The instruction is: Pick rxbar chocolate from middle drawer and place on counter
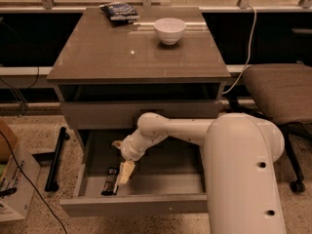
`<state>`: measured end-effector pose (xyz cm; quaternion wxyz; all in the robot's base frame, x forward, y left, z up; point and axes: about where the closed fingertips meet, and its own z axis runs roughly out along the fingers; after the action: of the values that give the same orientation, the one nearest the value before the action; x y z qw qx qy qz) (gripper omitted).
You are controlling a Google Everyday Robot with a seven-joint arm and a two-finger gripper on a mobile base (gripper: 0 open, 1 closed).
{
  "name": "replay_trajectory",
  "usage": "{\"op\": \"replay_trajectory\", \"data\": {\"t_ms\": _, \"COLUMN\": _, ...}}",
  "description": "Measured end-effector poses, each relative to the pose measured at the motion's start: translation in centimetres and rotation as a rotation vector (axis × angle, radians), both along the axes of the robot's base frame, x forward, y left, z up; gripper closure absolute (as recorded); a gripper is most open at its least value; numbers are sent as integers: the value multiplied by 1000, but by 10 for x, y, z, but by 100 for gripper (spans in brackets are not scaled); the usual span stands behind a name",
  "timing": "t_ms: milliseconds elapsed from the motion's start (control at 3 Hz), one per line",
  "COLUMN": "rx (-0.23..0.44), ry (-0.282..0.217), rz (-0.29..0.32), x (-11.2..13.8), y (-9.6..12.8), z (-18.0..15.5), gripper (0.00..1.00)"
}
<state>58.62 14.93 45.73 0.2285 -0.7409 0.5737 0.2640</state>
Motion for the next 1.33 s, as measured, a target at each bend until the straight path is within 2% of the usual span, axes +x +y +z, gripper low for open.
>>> {"op": "replay_trajectory", "data": {"t_ms": 667, "rx": 42, "ry": 12, "rz": -29, "x": 3, "y": 20, "z": -28, "gripper": 0}}
{"op": "replay_trajectory", "data": {"t_ms": 1000, "rx": 60, "ry": 34, "rz": -55, "x": 2, "y": 24, "z": -49, "gripper": 0}}
{"op": "replay_trajectory", "data": {"t_ms": 1333, "rx": 61, "ry": 77, "rz": -92, "x": -8, "y": 31, "z": -77, "gripper": 0}}
